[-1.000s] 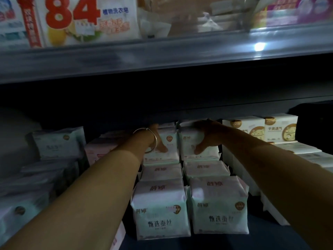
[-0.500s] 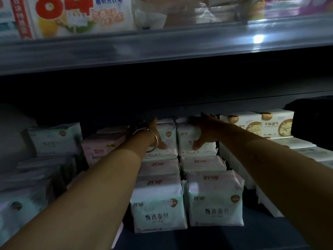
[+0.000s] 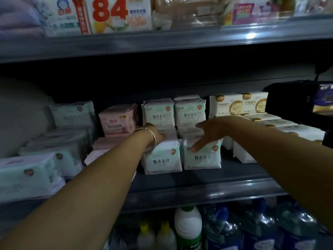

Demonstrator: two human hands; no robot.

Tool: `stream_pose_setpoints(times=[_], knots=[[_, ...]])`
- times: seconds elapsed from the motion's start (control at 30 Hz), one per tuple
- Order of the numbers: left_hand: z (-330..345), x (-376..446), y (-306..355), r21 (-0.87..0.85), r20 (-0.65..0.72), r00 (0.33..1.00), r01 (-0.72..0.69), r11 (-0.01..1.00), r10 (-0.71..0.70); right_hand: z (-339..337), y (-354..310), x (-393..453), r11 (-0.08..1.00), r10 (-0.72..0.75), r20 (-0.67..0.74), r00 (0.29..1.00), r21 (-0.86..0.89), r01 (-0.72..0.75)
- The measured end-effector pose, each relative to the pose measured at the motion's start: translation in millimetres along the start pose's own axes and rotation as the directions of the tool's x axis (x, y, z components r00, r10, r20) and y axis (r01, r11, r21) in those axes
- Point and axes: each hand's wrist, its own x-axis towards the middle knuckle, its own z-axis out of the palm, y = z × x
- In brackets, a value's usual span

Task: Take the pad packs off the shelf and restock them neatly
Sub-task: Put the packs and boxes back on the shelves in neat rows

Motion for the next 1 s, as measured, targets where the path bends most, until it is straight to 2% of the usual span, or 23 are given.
stream_pose_setpoints(times=[0.07,0.13,0.2,0.3,0.5,0.67,0.73,0.8,0.87,1.0], knots=[[4.1,-13.0,-1.2,0.059,0.023,1.000,-0.018,0.998,0.017,14.0,0.5,-0.3,1.000,-0.011,0.029,1.000,-0.022,0.011],[2.2,-34.0,5.7,0.090,0.039,0.999,-0.024,0.996,0.020,27.4,1.7,5.8,0.999,-0.029,0.000,1.000,-0.015,0.029],[2.7,-37.7,11.2,0.099,0.056,0.998,-0.035,0.995,0.030,35.9,0.4,13.9,0.998,-0.067,-0.062,0.996,-0.018,0.066],[3.4,-43.1,18.8,0.075,0.047,0.997,-0.061,0.995,0.058,39.5,-4.3,23.6,0.993,-0.117,-0.085,0.990,-0.031,0.114],[4.5,-50.5,21.0,0.094,0.047,0.997,-0.067,0.993,0.063,45.1,-0.7,26.1,0.993,-0.120,-0.145,0.982,-0.037,0.115],[0.4,-56.9,19.0,0.109,0.002,0.996,-0.084,0.990,0.084,35.9,-8.0,17.9,0.997,-0.065,-0.077,0.995,-0.040,0.062],[-7.1,-58.6,13.0,0.089,-0.047,0.993,-0.103,0.991,0.107,23.2,-18.2,11.9,0.999,-0.026,-0.044,0.999,-0.023,0.025],[-17.9,-61.2,1.4,0.072,-0.083,0.988,-0.124,0.990,0.130,12.7,-36.3,6.9,0.998,-0.038,-0.088,0.995,-0.054,0.034],[-27.7,-63.4,-16.2,0.064,-0.089,0.986,-0.134,0.989,0.139,10.6,-61.4,2.9,0.993,-0.111,-0.117,0.987,-0.048,0.106],[-40.0,-74.6,-58.7,0.181,-0.061,0.990,-0.115,0.977,0.128,28.9,-121.4,0.3,0.976,-0.215,-0.114,0.970,-0.007,0.216]])
